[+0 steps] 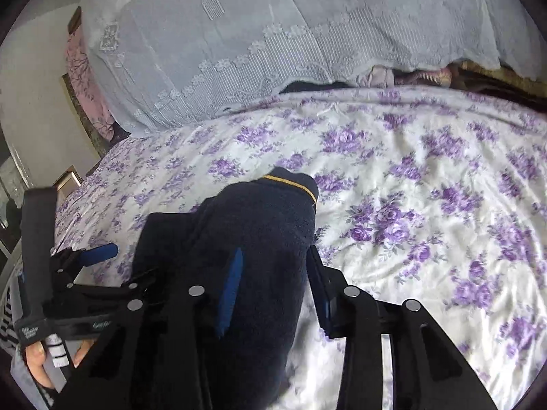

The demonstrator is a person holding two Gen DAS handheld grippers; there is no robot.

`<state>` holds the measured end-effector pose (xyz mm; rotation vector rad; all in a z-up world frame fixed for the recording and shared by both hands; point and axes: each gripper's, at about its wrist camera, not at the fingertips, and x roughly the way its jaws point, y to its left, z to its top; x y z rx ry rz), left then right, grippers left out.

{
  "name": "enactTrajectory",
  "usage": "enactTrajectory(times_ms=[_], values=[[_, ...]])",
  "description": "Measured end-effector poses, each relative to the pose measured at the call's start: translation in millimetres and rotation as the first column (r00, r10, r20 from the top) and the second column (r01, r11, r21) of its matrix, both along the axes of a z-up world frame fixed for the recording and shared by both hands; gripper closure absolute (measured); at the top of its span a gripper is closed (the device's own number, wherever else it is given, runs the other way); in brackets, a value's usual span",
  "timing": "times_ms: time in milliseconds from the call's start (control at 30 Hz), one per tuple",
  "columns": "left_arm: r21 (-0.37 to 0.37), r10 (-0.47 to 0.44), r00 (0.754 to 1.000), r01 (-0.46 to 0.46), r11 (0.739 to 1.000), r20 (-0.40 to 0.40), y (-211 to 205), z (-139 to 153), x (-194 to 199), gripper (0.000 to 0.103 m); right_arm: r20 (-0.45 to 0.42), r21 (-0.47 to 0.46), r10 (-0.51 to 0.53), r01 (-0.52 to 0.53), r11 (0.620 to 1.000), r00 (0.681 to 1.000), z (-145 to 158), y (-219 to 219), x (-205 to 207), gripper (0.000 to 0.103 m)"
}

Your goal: Fold small clothes

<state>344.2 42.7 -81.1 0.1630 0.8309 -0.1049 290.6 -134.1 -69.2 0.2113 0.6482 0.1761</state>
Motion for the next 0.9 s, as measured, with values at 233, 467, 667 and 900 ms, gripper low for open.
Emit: enactTrajectory(times_ms=[233, 467, 667, 900], values=[[0.035, -0.019, 0.998, 0.021, 0.999, -0.056, 0.4, -16.4, -27.6, 0.004, -0.055, -0.049, 0.070, -0.073, 0.996, 0.996, -23.5, 12.7, -38.4, 0.058], [-0.107, -0.004, 0.998, -0.002, 0.994, -0.060, 18.5, -12.0, -33.4, 0.004, -0.052, 0.053, 0.057, -0.055, 0.997, 0.997, -26.6, -3.8, -42.0, 0.052], [-0.213, -0.025, 0.999, 0.018, 0.977, -0.031, 26.7, 3.3, -38.1, 0.004, 0.110, 0.059, -0.004, -0.003, 0.998, 0.994, 5.4, -12.7, -61.7, 0.068], [-0.092, -0.009, 0.994, -0.001, 0.996, -0.112, 15.2, -23.0, -26.9, 0.004, -0.010, -0.030, 0.059, -0.059, 0.998, 0.998, -20.9, 9.6, -46.5, 0.068]])
